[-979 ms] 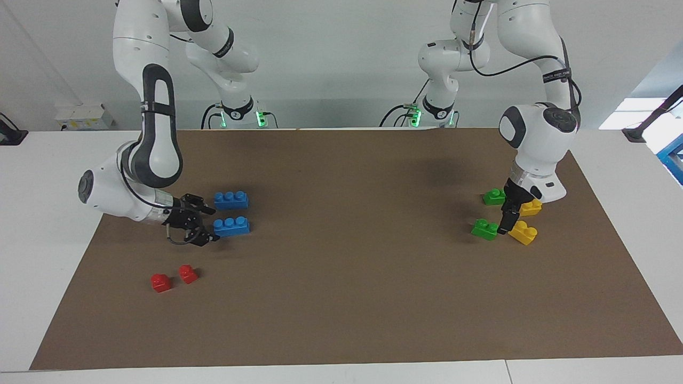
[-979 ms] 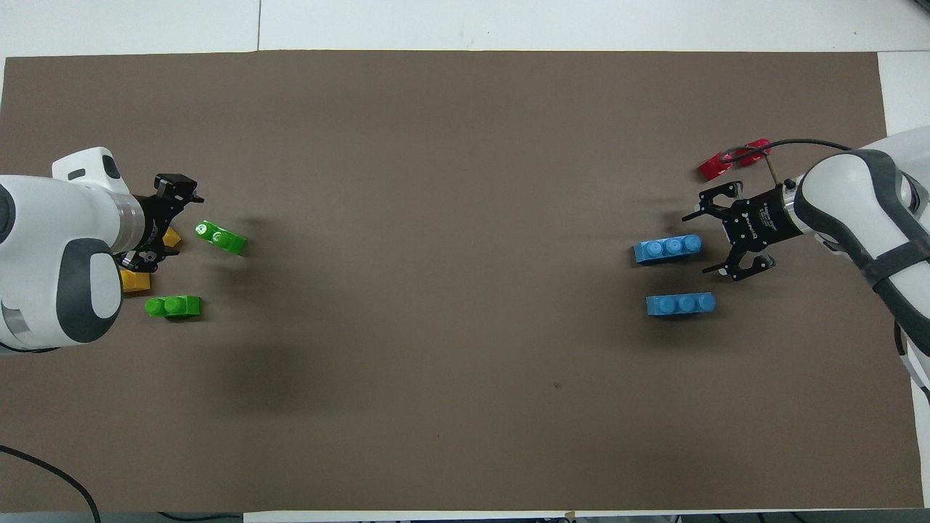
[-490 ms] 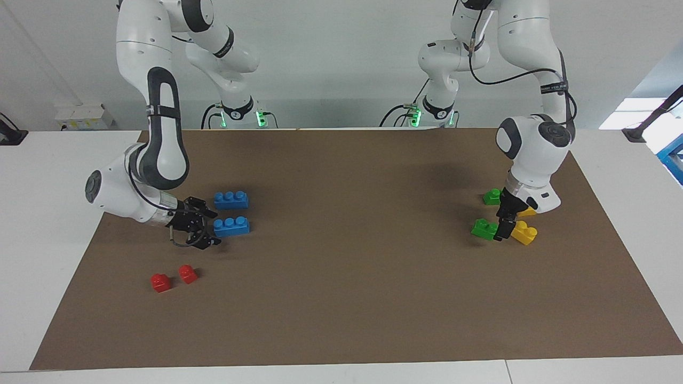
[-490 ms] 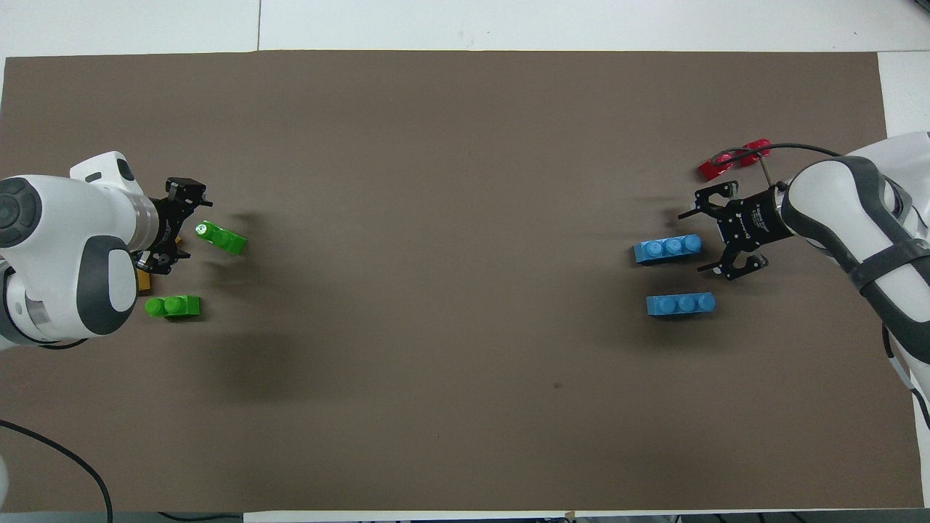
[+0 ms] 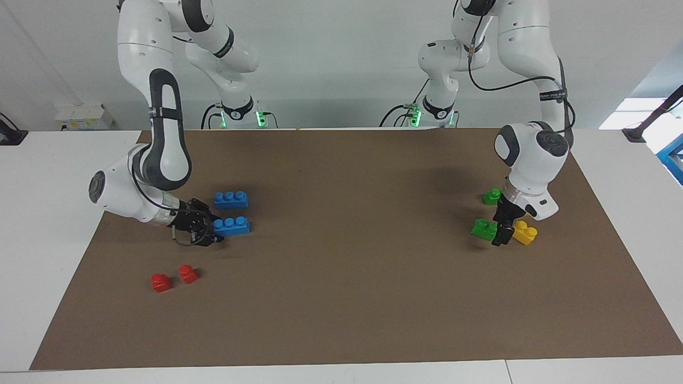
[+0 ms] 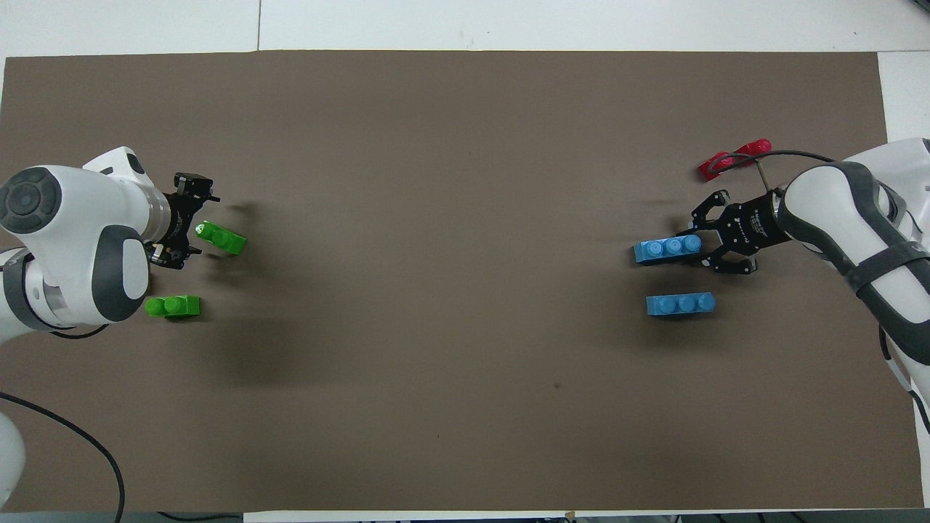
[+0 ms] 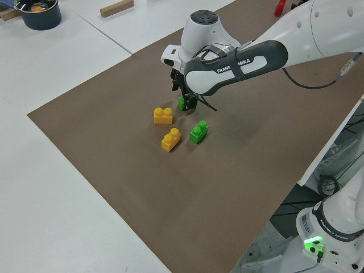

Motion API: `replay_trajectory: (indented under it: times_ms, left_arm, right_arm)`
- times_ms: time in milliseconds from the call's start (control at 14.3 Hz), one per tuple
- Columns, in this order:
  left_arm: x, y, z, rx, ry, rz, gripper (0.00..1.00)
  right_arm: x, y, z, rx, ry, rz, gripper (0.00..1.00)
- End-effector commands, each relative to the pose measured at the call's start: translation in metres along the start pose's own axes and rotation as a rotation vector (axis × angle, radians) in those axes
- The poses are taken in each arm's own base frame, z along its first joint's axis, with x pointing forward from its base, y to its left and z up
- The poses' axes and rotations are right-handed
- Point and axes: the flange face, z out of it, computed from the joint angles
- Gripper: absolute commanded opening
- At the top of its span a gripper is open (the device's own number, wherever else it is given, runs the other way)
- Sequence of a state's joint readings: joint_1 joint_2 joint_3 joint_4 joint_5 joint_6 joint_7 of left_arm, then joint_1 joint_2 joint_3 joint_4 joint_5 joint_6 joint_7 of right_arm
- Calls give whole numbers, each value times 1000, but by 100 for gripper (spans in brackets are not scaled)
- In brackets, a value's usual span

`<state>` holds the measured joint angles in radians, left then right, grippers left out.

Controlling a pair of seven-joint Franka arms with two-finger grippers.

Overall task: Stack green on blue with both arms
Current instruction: 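Grasp the green brick with the left gripper while the right gripper grasps the blue brick, then carry the blue brick to table center with the right gripper while the left gripper follows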

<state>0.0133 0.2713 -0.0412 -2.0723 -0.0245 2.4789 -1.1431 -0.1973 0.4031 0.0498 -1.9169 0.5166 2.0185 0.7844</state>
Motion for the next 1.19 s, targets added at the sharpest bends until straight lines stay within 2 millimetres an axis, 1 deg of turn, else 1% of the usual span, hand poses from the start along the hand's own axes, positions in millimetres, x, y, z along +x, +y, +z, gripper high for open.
replay_trajectory:
  times_ms: [0,70,210,280,350,420,490,560,630,700,770,840,909,979,1049,1119]
  left_arm:
    - [-1,6,7,4,-8,-19,100]
    - [-1,6,8,5,-8,-19,98]
    - [-1,6,8,5,-8,-19,96]
    - [-1,6,8,6,-7,-18,95]
    - [-1,6,9,8,-9,-16,92]
    - [-1,6,8,7,-8,-16,88]
    - [0,6,9,9,-8,-17,79]
    - [0,6,8,8,-5,-14,67]
    - [1,5,8,9,-4,-14,44]
    - [2,5,8,7,-1,-7,11]
    - [2,5,8,7,0,-3,0]
    - [1,6,8,8,4,9,0]
    - [2,6,7,9,11,22,0]
    - [3,6,7,9,12,21,0]
    - [3,6,7,9,12,21,0]
    - [3,7,5,7,14,22,0]
  right_arm:
    - [-3,3,-3,1,-14,-42,0]
    - [-5,1,-4,3,-10,-53,0]
    - [-7,-9,-19,22,-1,-33,0]
    - [-12,-13,-28,24,-6,-19,0]
    - [-22,-20,-42,22,-16,-2,0]
    - [-36,-28,-61,22,-26,23,0]
    - [-54,-38,-73,22,-30,47,0]
    - [-76,-45,-80,25,-27,71,0]
    - [-101,-52,-85,35,-25,100,0]
    - [-128,-61,-80,29,-23,126,0]
    - [-155,-68,-72,23,-16,145,0]
    - [-187,-77,-57,3,-13,155,0]
    - [-214,-87,-44,19,-6,197,0]
    - [-234,-98,-35,75,1,252,0]
    - [-263,-106,-17,109,12,269,0]
    - [-284,-108,4,133,25,273,0]
